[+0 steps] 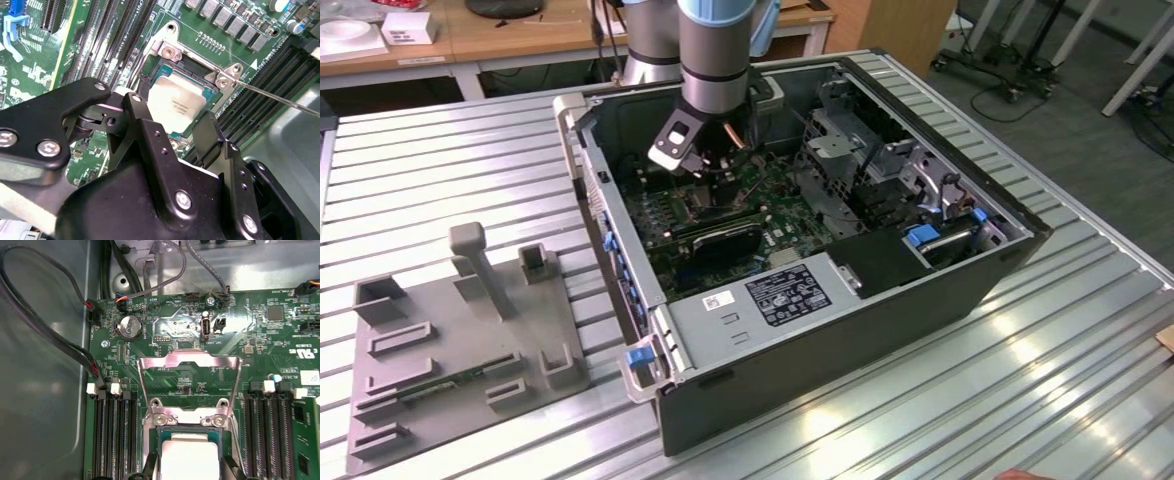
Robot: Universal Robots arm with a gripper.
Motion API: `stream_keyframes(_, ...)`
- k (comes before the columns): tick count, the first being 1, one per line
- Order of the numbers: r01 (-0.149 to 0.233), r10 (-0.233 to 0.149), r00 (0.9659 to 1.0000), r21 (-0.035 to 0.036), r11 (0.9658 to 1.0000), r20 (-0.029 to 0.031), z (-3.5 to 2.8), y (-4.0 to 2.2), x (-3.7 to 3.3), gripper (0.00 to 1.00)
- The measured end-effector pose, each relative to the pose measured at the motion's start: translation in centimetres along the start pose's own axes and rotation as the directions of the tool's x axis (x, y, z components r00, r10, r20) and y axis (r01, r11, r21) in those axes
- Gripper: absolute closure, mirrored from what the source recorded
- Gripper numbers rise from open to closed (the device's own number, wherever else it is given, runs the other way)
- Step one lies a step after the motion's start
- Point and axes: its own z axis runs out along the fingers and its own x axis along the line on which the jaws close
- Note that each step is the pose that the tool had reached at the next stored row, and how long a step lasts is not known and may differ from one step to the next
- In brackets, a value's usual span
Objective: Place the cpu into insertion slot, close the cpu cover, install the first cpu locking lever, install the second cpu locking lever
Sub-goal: 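Place the cpu into insertion slot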
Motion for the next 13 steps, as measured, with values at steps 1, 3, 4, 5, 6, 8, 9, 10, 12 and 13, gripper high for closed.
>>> stream_keyframes(1,0.0,0.0,1.0,0.0,1.0,0.0,-0.17,0.01,0.01,0.39)
stream_keyframes(3,0.0,0.0,1.0,0.0,1.0,0.0006,-0.57,0.03,0.03,0.39)
stream_keyframes(4,0.0,0.0,1.0,0.0,1.0,0.0011,-0.78,0.05,0.05,0.39)
stream_keyframes(5,0.0,0.0,1.0,0.0,1.0,0.0019,-0.99,0.06,0.06,0.39)
stream_keyframes(6,0.0,0.0,1.0,0.0,1.0,0.0028,-1.21,0.07,0.07,0.39)
stream_keyframes(8,0.0,0.0,1.0,-0.0001,1.0,0.006,-1.58,0.09,0.09,0.39)
stream_keyframes(9,0.0,0.0,1.0,-0.0001,1.0,0.0071,-1.72,0.1,0.1,0.39)
stream_keyframes(10,0.001,-0.001,1.0,-0.0001,1.0,0.0086,-1.82,0.1,0.11,0.39)
stream_keyframes(12,0.001,-0.001,1.0,-0.0002,1.0,0.0092,-1.83,0.11,0.11,0.39)
stream_keyframes(13,0.001,-0.001,1.0,-0.0002,1.0,0.0095,-1.83,0.11,0.11,0.39)
